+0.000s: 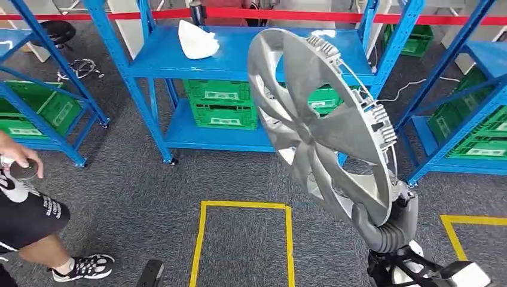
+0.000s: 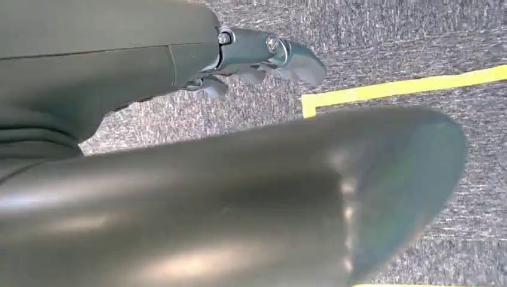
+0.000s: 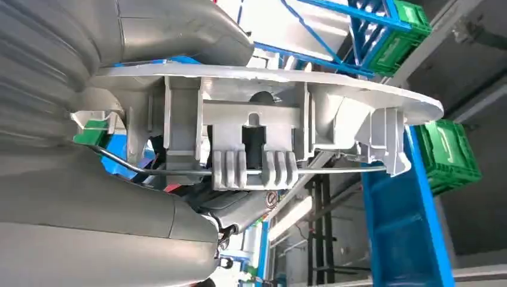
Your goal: Take the parts from the cabinet and place them on the table.
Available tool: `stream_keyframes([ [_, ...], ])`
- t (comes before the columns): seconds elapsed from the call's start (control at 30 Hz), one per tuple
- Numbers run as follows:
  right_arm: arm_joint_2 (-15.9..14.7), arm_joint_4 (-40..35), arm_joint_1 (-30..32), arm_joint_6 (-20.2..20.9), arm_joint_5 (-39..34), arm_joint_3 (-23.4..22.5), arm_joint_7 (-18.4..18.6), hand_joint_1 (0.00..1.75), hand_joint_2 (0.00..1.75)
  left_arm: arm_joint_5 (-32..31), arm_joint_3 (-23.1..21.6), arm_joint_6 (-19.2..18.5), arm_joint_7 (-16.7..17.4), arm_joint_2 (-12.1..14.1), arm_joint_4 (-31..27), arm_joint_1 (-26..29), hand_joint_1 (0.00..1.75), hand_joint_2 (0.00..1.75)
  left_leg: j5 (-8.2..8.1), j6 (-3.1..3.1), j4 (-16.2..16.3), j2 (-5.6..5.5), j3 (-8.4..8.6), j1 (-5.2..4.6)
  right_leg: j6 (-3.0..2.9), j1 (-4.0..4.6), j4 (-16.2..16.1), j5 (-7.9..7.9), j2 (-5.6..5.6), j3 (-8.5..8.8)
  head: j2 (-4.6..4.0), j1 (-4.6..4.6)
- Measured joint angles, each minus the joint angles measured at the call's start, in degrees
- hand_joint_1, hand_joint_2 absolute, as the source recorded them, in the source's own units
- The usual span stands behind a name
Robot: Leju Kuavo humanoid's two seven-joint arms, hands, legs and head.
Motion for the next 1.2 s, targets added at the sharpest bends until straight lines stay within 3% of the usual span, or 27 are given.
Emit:
stream_keyframes([
  [0.03,0.00,-0.02,0.21,-0.02,0.00,0.24,0.00,1.75,1.75,-0.02,0.00,-0.26,0.22,-0.06,0.02,0.14,0.00,0.00,0.47,0.60,-0.18,0.07,-0.25,0.04,0.52,0.05,-0.11,0.44,0.05,-0.07,0.00,-0.04],
  [0.07,0.00,-0.02,0.58,0.04,0.11,0.31,0.00,1.75,1.75,-0.02,0.00,-0.37,0.28,-0.13,0.02,0.15,0.00,0.00,1.16,1.22,-0.42,0.37,-0.57,0.42,0.76,-0.28,0.43,-0.32,0.24,-0.47,0.00,-0.04],
  [0.1,0.00,-0.04,0.93,0.09,0.20,0.33,0.00,1.75,1.75,-0.02,0.00,-0.42,0.35,-0.20,0.02,0.15,0.00,0.00,1.69,1.71,-0.44,0.36,-1.18,0.43,1.02,-0.17,2.20,-3.01,0.33,-1.36,0.00,0.13],
  [0.17,0.00,-0.02,1.17,0.24,0.50,0.57,0.00,1.75,1.75,-0.02,0.00,-0.55,0.37,-0.39,0.04,0.27,0.00,0.00,2.77,1.95,-0.30,0.48,-2.52,0.41,1.50,-0.28,10.06,-9.61,0.41,-3.86,0.00,0.48],
  [0.2,0.00,-0.04,1.26,0.26,0.50,0.66,0.00,1.75,1.75,-0.02,0.00,-0.61,0.37,-0.46,0.04,0.36,0.00,0.00,3.30,1.99,-0.14,0.50,-3.35,0.38,1.68,-0.27,13.92,-11.75,0.44,-4.70,0.00,0.50],
  [0.23,0.00,-0.02,1.40,0.26,0.50,0.72,0.00,1.75,1.75,-0.02,-0.02,-0.64,0.37,-0.46,0.07,0.45,0.00,0.00,3.81,1.92,0.07,0.50,-4.21,0.38,1.73,-0.26,16.25,-12.08,0.44,-4.81,0.00,0.53],
  [0.27,0.00,-0.02,1.59,0.24,0.50,0.77,0.00,1.75,1.75,-0.02,-0.02,-0.64,0.37,-0.46,0.07,0.54,0.00,0.00,4.24,1.87,0.32,0.52,-5.07,0.38,1.70,-0.29,16.40,-10.92,0.44,-3.92,0.00,0.57],
  [0.3,0.00,-0.02,1.71,0.24,0.50,0.77,0.00,1.75,1.75,-0.02,-0.02,-0.61,0.39,-0.46,0.07,0.62,0.00,0.00,4.61,1.75,0.61,0.52,-5.84,0.38,1.59,-0.29,14.53,-9.16,0.44,-2.09,0.00,0.59],
  [0.37,0.00,-0.02,1.67,0.22,0.50,0.77,0.02,1.75,1.75,-0.02,-0.02,-0.63,0.37,-0.48,0.07,0.66,0.00,0.00,5.22,1.42,1.30,0.47,-7.14,0.38,1.13,-0.23,5.84,-6.47,0.45,4.42,0.00,0.61],
  [0.4,0.00,-0.07,1.56,0.22,0.50,0.77,0.00,1.75,1.75,-0.02,-0.02,-0.68,0.37,-0.57,0.04,0.70,0.00,0.00,5.45,1.12,1.53,0.48,-7.53,0.33,0.64,-0.07,1.22,-8.29,0.45,7.33,0.00,0.66],
  [0.43,0.00,-0.11,1.61,0.19,0.52,0.79,0.00,1.75,1.75,0.02,-0.02,-0.74,0.35,-0.57,0.07,0.68,0.00,0.00,5.76,0.71,1.67,0.47,-7.75,0.17,0.24,0.29,0.09,-8.36,0.52,8.09,0.00,0.52],
  [0.53,-0.04,-0.20,1.74,0.13,-0.05,0.79,0.00,1.75,1.75,0.48,-0.02,-0.79,0.35,-0.61,0.07,0.82,0.00,0.00,7.06,-0.47,1.12,0.48,-7.78,0.29,-0.84,0.58,0.01,-7.52,0.59,7.18,0.00,0.70],
  [0.57,-0.04,-0.20,1.72,0.20,-0.07,0.79,0.00,1.75,1.75,0.46,-0.02,-0.81,0.33,-0.59,0.07,0.92,0.00,0.00,6.87,-0.78,1.35,0.41,-8.08,0.24,-1.39,-0.01,-0.48,-6.76,0.37,6.89,0.00,0.77],
  [0.6,-0.04,-0.17,1.63,0.26,0.18,0.79,0.00,1.75,1.75,0.39,-0.02,-0.92,0.33,-0.59,0.09,1.00,0.00,0.00,4.89,-1.11,2.60,0.32,-8.73,0.33,-1.80,-0.02,-0.47,-6.24,0.33,6.37,0.00,0.52],
  [0.67,-0.02,-0.17,1.51,0.33,0.59,0.94,0.00,1.75,1.75,0.26,-0.02,-0.94,0.20,-0.81,0.09,0.99,0.00,0.00,-1.49,-1.54,9.97,0.31,-11.09,0.53,-2.24,0.05,-0.44,-5.27,0.23,5.15,0.00,0.07],
  [0.7,-0.02,-0.09,1.50,0.44,0.59,1.01,0.00,1.75,1.75,0.29,-0.02,-0.94,0.13,-0.87,0.09,0.98,0.00,0.00,-3.78,-1.71,14.15,0.31,-12.27,0.53,-2.26,0.10,-0.38,-4.78,0.17,4.48,0.00,0.04],
  [0.73,-0.02,-0.04,1.46,0.52,0.57,1.01,0.00,1.75,1.75,0.29,-0.02,-0.94,0.13,-0.94,0.09,1.00,0.00,0.00,-4.81,-1.84,17.28,0.32,-12.87,0.55,-2.25,0.13,-0.33,-4.28,0.16,3.79,0.00,0.04],
  [0.77,-0.02,-0.02,1.39,0.57,0.59,1.09,0.00,1.75,1.75,0.37,-0.02,-0.92,0.13,-0.98,0.11,1.06,0.00,0.00,-4.30,-1.91,18.12,0.32,-12.39,0.55,-2.20,0.16,-0.27,-3.78,0.16,3.08,0.00,0.02],
  [0.8,-0.02,0.00,1.37,0.61,0.59,1.18,0.00,1.75,1.75,0.39,-0.02,-0.92,0.13,-1.03,0.11,1.06,0.00,0.00,-2.59,-1.83,16.48,0.32,-10.69,0.55,-2.08,0.17,-0.21,-3.30,0.16,2.37,0.00,-0.02],
  [0.87,-0.02,0.00,1.21,1.15,0.59,1.27,0.02,1.75,1.75,0.55,-0.02,-0.90,-0.09,-1.05,0.09,1.01,0.00,0.00,1.23,-1.33,7.23,0.31,-4.17,0.51,-1.76,0.19,-0.03,-2.45,0.19,1.28,0.00,-0.02],
  [0.9,-0.02,0.00,0.98,1.51,0.59,1.31,0.00,1.75,1.75,0.66,-0.02,-0.92,-0.24,-1.03,0.07,0.94,0.00,0.00,0.86,-0.93,2.20,0.30,-0.87,0.45,-1.54,0.17,0.13,-2.18,0.17,1.06,0.00,-0.04],
  [0.93,-0.02,0.00,0.69,1.62,0.52,1.33,0.00,1.75,1.75,0.92,-0.02,-0.92,-0.42,-1.01,0.04,0.89,0.00,0.00,-0.21,-0.69,-0.71,0.28,0.77,0.11,-1.17,0.42,0.20,-1.84,0.17,0.74,0.00,-0.06],
  [1.0,-0.02,0.07,0.23,2.27,0.29,1.49,0.00,1.75,1.75,1.16,-0.02,-0.92,-0.70,-1.03,0.02,1.01,0.00,0.00,0.34,-0.15,-0.45,0.17,-0.16,-0.12,-0.46,0.14,0.03,-0.96,0.06,0.61,0.00,-0.09],
  [1.07,-0.02,0.07,0.00,2.60,0.07,1.51,0.00,1.75,1.75,1.14,-0.02,-0.92,-0.72,-1.03,0.04,1.16,0.00,0.00,1.44,0.92,-0.79,0.31,-0.67,0.13,0.28,0.23,-0.07,-0.46,0.10,0.19,0.00,-0.13],
  [1.1,-0.04,0.09,0.02,2.60,0.00,1.49,0.00,1.75,1.75,1.16,-0.02,-0.90,-0.70,-1.01,0.02,1.00,0.00,0.00,1.95,1.27,-0.90,0.48,-1.07,0.27,0.60,-0.07,0.74,-1.86,0.31,-0.25,0.00,-0.09],
  [1.13,-0.04,0.09,-0.06,2.64,-0.04,1.51,0.00,1.75,1.75,1.16,-0.02,-0.90,-0.70,-1.01,0.02,0.89,0.00,0.00,2.40,1.69,-0.87,0.52,-1.74,0.29,0.78,-0.03,3.18,-4.85,0.33,-1.21,0.00,0.18],
  [1.2,-0.07,0.15,-0.27,2.73,-0.09,1.60,0.00,1.75,1.75,1.23,-0.02,-0.90,-0.70,-1.07,0.02,0.95,0.00,0.00,3.47,1.90,-0.63,0.56,-3.23,0.28,1.23,-0.14,12.00,-11.03,0.34,-3.96,0.00,0.39],
])
